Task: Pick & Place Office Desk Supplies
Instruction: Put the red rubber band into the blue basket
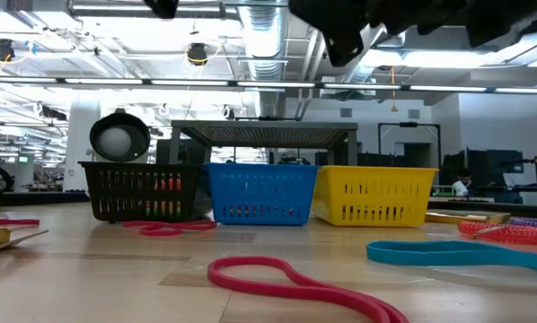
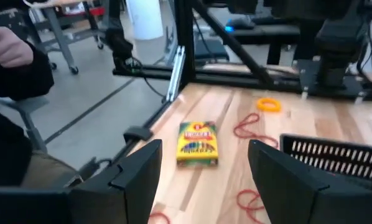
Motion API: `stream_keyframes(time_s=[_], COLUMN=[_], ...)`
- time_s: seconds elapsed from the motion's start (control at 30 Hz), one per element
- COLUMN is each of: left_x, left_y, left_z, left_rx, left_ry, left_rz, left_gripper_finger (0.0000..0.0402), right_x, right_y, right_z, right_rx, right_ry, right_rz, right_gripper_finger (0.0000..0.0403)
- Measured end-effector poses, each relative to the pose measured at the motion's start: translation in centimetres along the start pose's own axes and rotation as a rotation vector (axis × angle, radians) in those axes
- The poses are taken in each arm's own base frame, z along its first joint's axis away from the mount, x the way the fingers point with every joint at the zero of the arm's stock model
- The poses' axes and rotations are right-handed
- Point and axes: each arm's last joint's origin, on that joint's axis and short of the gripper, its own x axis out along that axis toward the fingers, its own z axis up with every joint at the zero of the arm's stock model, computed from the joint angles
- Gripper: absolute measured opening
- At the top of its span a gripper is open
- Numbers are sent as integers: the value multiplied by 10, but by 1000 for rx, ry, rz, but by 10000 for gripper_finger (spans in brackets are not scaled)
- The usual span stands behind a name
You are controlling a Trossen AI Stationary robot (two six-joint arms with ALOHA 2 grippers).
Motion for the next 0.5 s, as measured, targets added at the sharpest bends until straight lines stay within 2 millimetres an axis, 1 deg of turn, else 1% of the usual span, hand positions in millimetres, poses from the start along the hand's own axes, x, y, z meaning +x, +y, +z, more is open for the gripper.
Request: stream_keyframes(time_s=[0.13, 0.23, 0.37, 0.5], left_x=[-19, -33, -52, -68], left_y=[3, 4, 4, 4], left_z=[25, 38, 47, 47], left_rx=[45, 71, 84, 99], left_ry=[-104, -142, -137, -48], left_rz=[-6, -14, -34, 12], left_gripper_finger=[153, 153, 153, 153], right_x=[-7, -15, -24, -29], right_y=[2, 6, 14, 21], right_z=[11, 18, 24, 26], right_rx=[-10, -11, -9, -10], right_ry=[-28, -22, -3, 13], right_rz=[5, 12, 31, 48], right_gripper_finger=[234, 234, 234, 234])
